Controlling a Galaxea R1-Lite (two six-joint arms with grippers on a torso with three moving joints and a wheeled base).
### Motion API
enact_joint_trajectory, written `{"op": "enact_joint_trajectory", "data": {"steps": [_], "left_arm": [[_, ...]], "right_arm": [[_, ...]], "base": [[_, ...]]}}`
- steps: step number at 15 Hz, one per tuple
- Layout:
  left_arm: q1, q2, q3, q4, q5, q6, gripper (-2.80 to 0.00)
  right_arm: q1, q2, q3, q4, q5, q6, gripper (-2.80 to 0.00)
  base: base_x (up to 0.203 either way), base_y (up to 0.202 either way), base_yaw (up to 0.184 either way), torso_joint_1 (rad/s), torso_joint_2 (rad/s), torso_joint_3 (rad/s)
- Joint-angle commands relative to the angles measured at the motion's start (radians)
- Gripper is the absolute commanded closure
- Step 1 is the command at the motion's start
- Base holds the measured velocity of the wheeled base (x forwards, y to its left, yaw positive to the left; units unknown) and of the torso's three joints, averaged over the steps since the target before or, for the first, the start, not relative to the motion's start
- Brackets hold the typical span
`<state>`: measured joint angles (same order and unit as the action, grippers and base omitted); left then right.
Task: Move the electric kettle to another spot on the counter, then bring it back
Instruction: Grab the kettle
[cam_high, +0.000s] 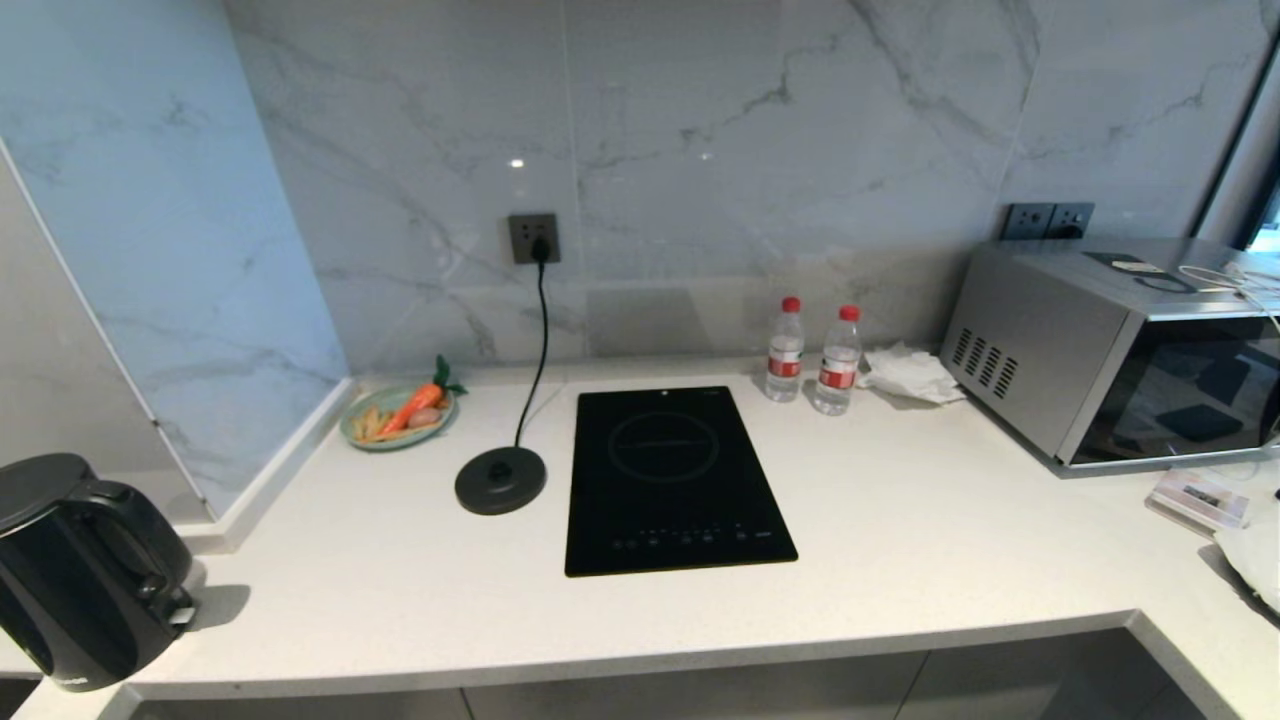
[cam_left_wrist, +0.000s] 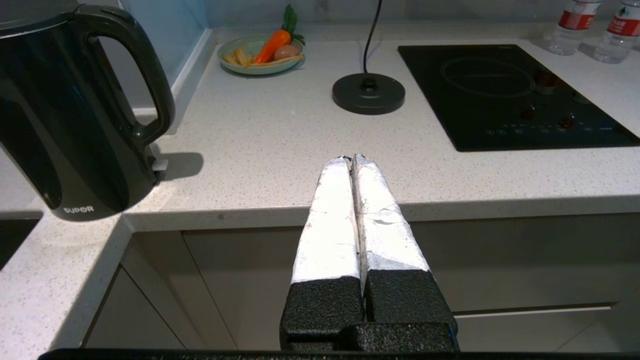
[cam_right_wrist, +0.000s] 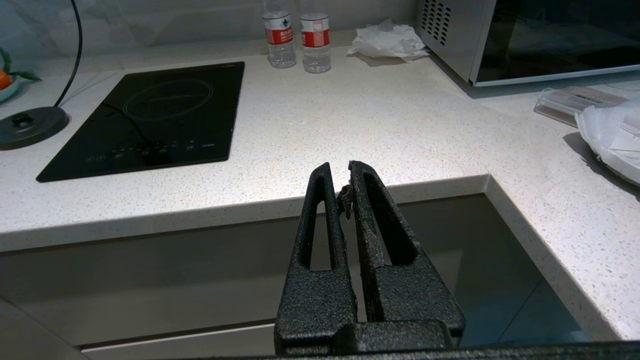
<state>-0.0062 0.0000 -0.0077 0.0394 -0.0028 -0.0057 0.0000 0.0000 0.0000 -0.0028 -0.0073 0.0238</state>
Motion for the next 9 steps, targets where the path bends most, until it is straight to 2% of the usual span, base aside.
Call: {"op": "enact_joint_trajectory", "data": {"steps": [1, 9], "left_arm": [[0.0, 0.0, 0.0, 0.001, 0.0, 0.0, 0.0], [0.002, 0.0, 0.0, 0.001, 0.0, 0.0, 0.0]], "right_arm": [[0.0, 0.002, 0.0, 0.0, 0.0, 0.001, 0.0], [0.0, 0.0, 0.0, 0.0, 0.0, -0.004, 0.0]], "base": [[0.0, 0.0, 0.0, 0.0, 0.0, 0.0], [0.0, 0.0, 0.0, 0.0, 0.0, 0.0]]}}
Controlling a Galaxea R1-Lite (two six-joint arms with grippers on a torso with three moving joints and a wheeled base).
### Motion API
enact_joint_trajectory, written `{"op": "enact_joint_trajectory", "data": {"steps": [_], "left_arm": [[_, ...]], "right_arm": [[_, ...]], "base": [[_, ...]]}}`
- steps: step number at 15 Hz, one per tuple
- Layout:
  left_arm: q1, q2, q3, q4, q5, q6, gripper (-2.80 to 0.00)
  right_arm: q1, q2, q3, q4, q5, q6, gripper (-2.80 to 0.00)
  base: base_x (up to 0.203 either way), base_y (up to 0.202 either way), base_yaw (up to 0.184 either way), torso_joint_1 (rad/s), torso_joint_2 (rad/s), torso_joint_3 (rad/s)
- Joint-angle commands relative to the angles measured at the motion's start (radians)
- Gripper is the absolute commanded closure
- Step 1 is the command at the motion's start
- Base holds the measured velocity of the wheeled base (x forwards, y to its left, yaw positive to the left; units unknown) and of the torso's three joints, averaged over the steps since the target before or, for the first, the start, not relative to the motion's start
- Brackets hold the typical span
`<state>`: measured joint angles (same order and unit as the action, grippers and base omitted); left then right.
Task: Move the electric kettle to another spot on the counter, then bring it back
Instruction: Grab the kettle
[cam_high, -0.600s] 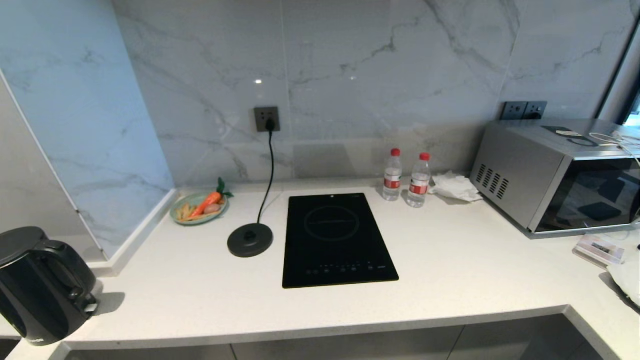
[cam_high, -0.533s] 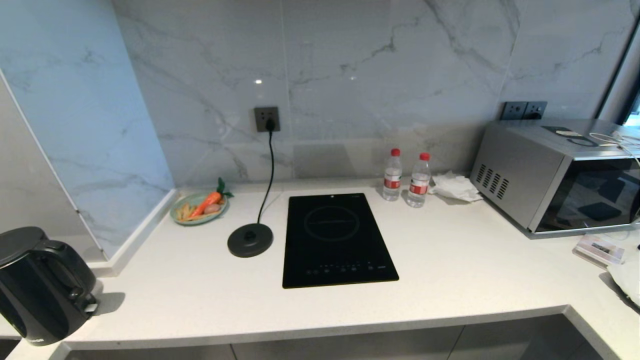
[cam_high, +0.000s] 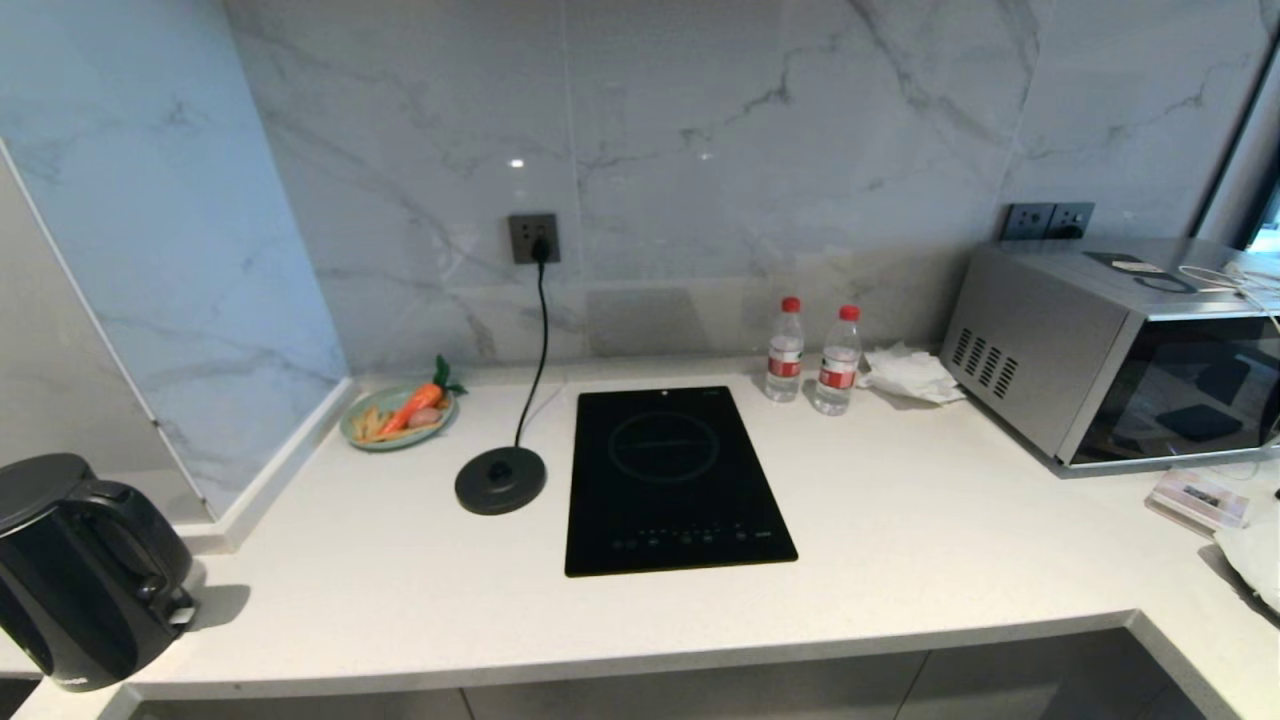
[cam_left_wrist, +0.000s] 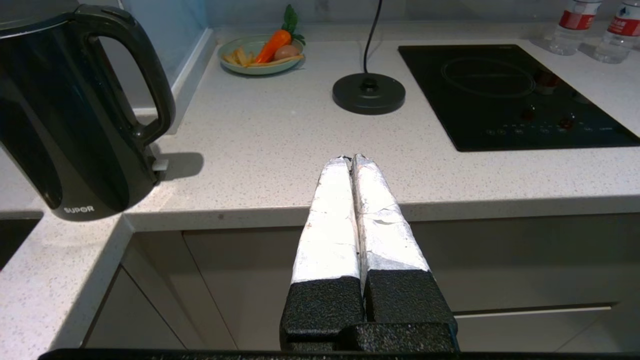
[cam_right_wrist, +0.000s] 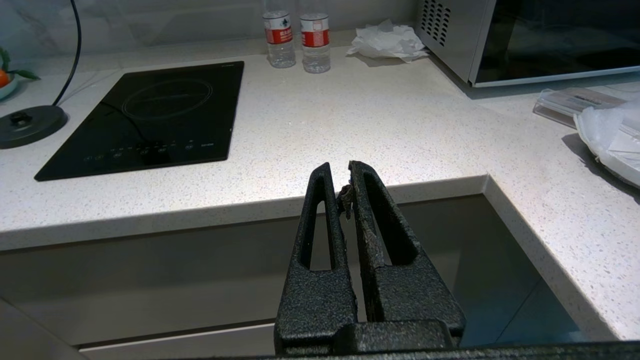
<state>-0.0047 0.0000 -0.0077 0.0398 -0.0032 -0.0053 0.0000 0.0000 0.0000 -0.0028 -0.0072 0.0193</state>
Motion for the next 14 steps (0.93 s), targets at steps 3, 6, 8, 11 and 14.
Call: {"op": "enact_joint_trajectory", "data": {"steps": [3, 6, 8, 11, 14], "left_arm": [[0.004, 0.0, -0.01, 0.0, 0.005, 0.005, 0.0], [0.003, 0.089, -0.159, 0.023, 0.015, -0.016, 0.0], [0.0, 0.248, -0.253, 0.029, 0.016, -0.031, 0.0], [-0.005, 0.519, -0.368, -0.013, 0.01, -0.044, 0.0], [-0.005, 0.794, -0.44, -0.158, 0.009, -0.048, 0.0]], "right_arm": [[0.0, 0.0, 0.0, 0.0, 0.0, 0.001, 0.0], [0.0, 0.0, 0.0, 0.0, 0.0, 0.001, 0.0], [0.0, 0.0, 0.0, 0.0, 0.0, 0.001, 0.0], [0.0, 0.0, 0.0, 0.0, 0.0, 0.001, 0.0], [0.0, 0.0, 0.0, 0.0, 0.0, 0.001, 0.0]], "base": [[0.0, 0.0, 0.0, 0.0, 0.0, 0.0], [0.0, 0.0, 0.0, 0.0, 0.0, 0.0], [0.0, 0.0, 0.0, 0.0, 0.0, 0.0], [0.0, 0.0, 0.0, 0.0, 0.0, 0.0], [0.0, 0.0, 0.0, 0.0, 0.0, 0.0]]}}
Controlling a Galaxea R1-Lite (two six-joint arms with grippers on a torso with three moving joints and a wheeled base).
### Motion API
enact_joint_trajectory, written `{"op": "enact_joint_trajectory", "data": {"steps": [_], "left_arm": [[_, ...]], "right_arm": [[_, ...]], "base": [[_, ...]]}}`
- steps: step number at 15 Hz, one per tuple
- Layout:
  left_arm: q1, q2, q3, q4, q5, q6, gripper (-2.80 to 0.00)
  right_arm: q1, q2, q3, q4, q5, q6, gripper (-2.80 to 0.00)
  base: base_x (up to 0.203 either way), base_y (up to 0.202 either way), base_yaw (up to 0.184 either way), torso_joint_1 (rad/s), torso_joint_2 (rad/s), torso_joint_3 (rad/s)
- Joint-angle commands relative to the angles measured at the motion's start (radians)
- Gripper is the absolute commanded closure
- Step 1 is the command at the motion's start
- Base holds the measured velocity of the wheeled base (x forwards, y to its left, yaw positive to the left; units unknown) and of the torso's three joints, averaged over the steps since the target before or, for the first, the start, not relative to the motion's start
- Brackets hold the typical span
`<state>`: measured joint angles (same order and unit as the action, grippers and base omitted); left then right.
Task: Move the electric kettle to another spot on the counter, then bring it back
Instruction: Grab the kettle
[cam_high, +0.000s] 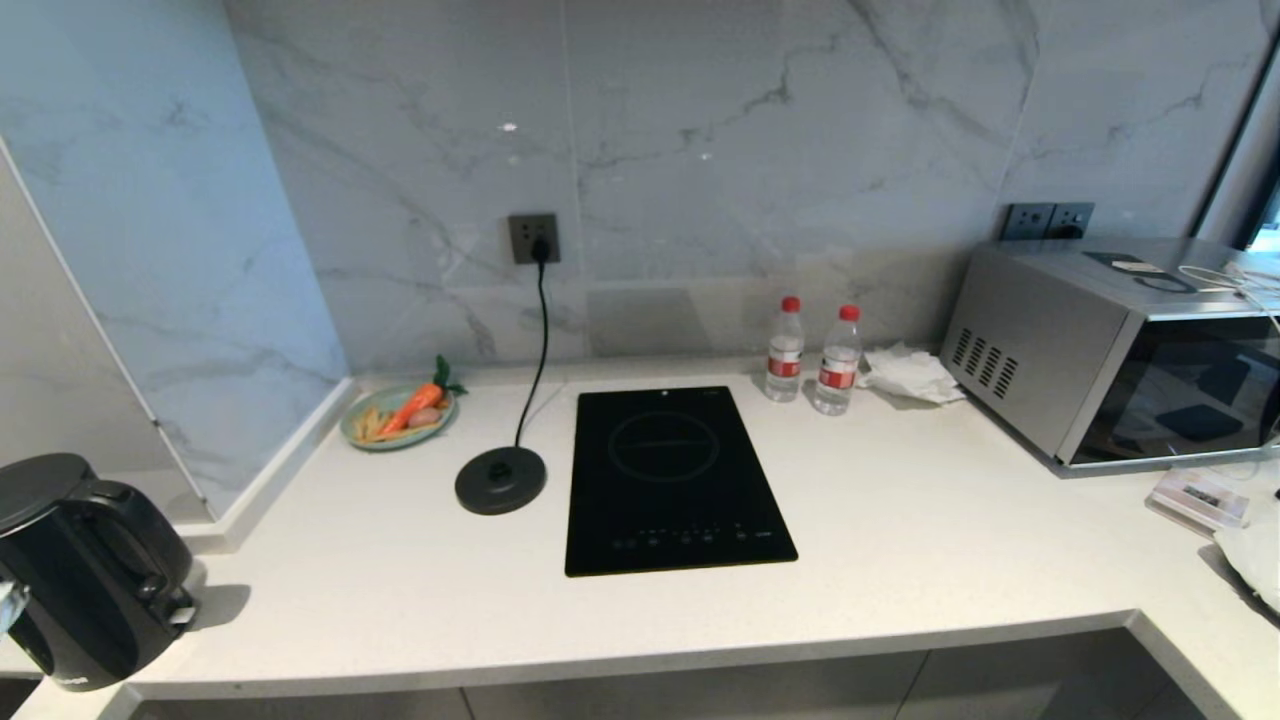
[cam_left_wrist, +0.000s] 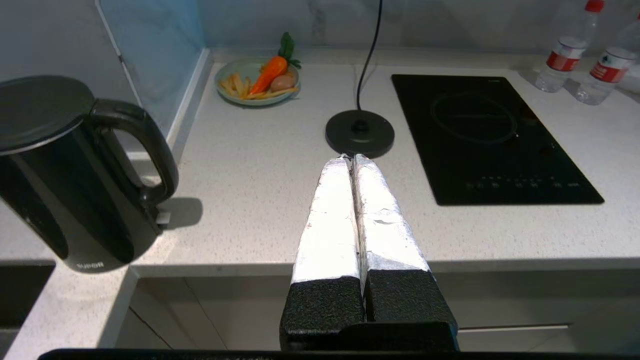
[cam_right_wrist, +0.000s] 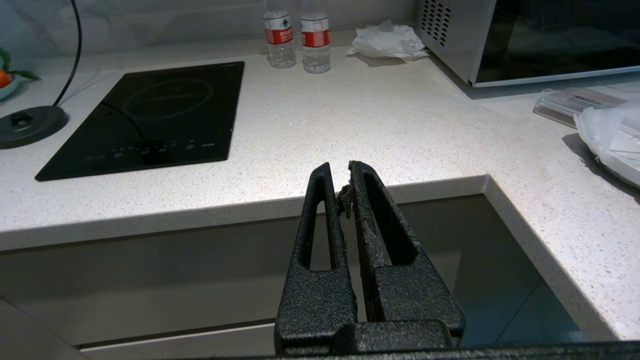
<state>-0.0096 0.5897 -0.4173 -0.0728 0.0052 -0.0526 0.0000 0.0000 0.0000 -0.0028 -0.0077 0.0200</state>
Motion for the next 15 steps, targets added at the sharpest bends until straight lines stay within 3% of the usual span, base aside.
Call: {"op": "enact_joint_trajectory", "data": {"steps": [1, 8, 11, 13, 15], "left_arm": [[0.0, 0.3, -0.052, -0.104, 0.0, -0.001, 0.0], [-0.026, 0.829, -0.166, -0.536, 0.005, -0.007, 0.0], [-0.052, 0.957, -0.204, -0.591, 0.01, -0.013, 0.0], [0.001, 1.019, -0.205, -0.642, -0.003, -0.023, 0.0], [0.088, 1.07, -0.195, -0.757, -0.069, -0.02, 0.0]], "right_arm": [[0.0, 0.0, 0.0, 0.0, 0.0, 0.0, 0.0], [0.0, 0.0, 0.0, 0.0, 0.0, 0.0, 0.0], [0.0, 0.0, 0.0, 0.0, 0.0, 0.0, 0.0], [0.0, 0.0, 0.0, 0.0, 0.0, 0.0, 0.0], [0.0, 0.0, 0.0, 0.0, 0.0, 0.0, 0.0]], "base": [[0.0, 0.0, 0.0, 0.0, 0.0, 0.0], [0.0, 0.0, 0.0, 0.0, 0.0, 0.0], [0.0, 0.0, 0.0, 0.0, 0.0, 0.0], [0.0, 0.0, 0.0, 0.0, 0.0, 0.0], [0.0, 0.0, 0.0, 0.0, 0.0, 0.0]]}}
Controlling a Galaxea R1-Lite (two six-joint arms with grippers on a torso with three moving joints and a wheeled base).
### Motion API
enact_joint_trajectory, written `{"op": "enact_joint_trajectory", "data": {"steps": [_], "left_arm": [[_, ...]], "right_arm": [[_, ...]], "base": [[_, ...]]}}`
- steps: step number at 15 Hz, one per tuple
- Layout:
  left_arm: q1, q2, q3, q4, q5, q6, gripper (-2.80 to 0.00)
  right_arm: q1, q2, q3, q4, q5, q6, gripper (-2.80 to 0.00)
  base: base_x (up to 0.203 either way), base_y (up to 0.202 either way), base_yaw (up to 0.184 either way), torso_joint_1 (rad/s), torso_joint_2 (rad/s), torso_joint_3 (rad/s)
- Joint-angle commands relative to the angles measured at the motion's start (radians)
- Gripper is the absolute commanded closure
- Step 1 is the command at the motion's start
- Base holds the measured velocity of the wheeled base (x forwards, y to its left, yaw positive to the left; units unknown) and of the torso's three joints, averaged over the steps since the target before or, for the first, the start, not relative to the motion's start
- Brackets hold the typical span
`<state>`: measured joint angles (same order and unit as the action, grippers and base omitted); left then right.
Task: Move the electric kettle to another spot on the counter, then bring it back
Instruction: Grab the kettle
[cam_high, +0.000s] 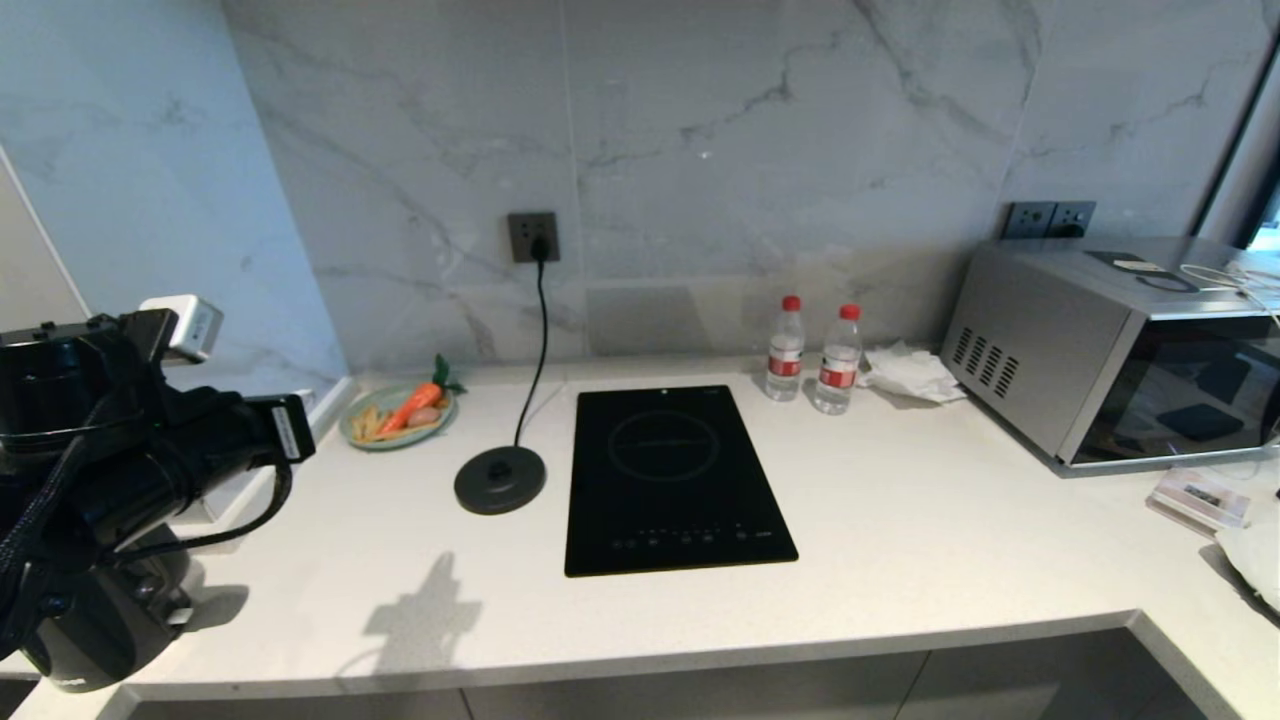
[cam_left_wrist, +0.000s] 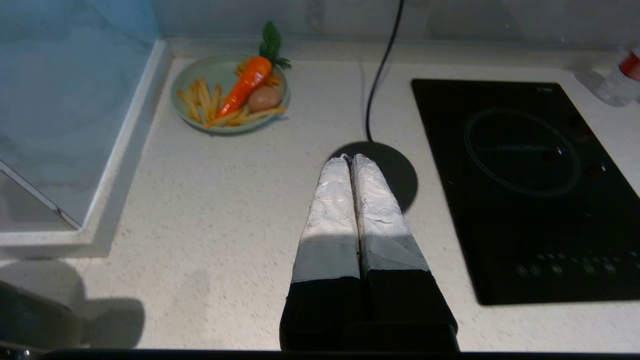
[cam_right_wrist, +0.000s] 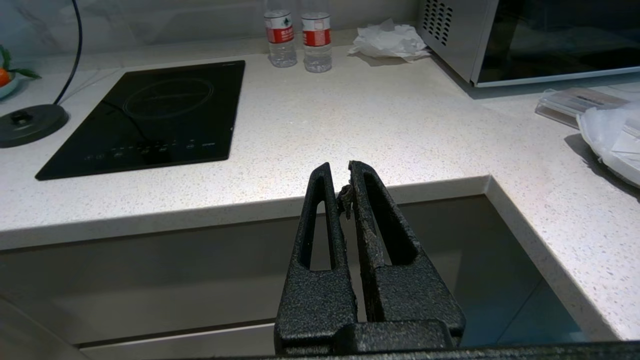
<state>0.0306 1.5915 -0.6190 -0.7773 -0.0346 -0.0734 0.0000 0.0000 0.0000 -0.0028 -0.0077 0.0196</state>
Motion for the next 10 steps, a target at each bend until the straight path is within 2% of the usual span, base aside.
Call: {"op": "enact_joint_trajectory", "data": {"steps": [1, 3, 6, 8, 10], "left_arm": [[0.1, 0.076, 0.02, -0.088, -0.114, 0.002, 0.0], [0.207, 0.082, 0.043, -0.114, -0.263, 0.004, 0.0], [0.307, 0.127, 0.057, -0.132, -0.325, 0.014, 0.0], [0.369, 0.165, 0.07, -0.172, -0.414, 0.029, 0.0], [0.402, 0.178, 0.09, -0.19, -0.435, 0.056, 0.0]], "right_arm": [[0.0, 0.0, 0.0, 0.0, 0.001, 0.0, 0.0], [0.0, 0.0, 0.0, 0.0, 0.0, 0.0, 0.0], [0.0, 0.0, 0.0, 0.0, 0.0, 0.0, 0.0], [0.0, 0.0, 0.0, 0.0, 0.0, 0.0, 0.0], [0.0, 0.0, 0.0, 0.0, 0.0, 0.0, 0.0]], "base": [[0.0, 0.0, 0.0, 0.0, 0.0, 0.0], [0.0, 0.0, 0.0, 0.0, 0.0, 0.0], [0.0, 0.0, 0.0, 0.0, 0.0, 0.0], [0.0, 0.0, 0.0, 0.0, 0.0, 0.0], [0.0, 0.0, 0.0, 0.0, 0.0, 0.0]]}}
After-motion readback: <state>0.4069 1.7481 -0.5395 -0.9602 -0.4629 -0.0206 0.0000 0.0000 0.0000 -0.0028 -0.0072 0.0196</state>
